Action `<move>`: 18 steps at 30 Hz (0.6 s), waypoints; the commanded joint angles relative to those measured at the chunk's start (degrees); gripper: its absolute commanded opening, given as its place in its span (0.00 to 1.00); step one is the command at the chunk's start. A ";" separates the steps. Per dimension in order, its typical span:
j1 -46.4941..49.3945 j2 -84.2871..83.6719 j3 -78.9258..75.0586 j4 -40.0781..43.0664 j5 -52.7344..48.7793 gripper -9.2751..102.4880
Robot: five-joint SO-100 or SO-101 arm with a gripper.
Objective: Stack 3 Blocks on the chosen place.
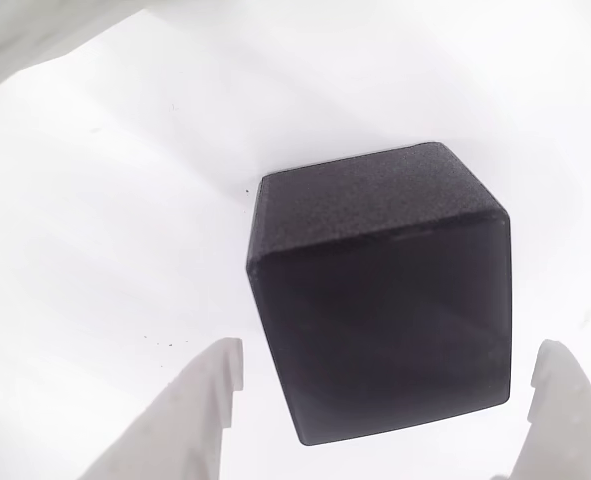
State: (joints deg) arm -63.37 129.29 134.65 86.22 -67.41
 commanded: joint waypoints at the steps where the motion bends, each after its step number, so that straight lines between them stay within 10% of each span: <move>1: -0.35 -0.53 -0.62 -1.23 -0.44 0.40; 18: -2.02 -2.46 1.85 -3.96 0.09 0.26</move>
State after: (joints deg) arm -65.21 127.09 136.41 83.14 -67.50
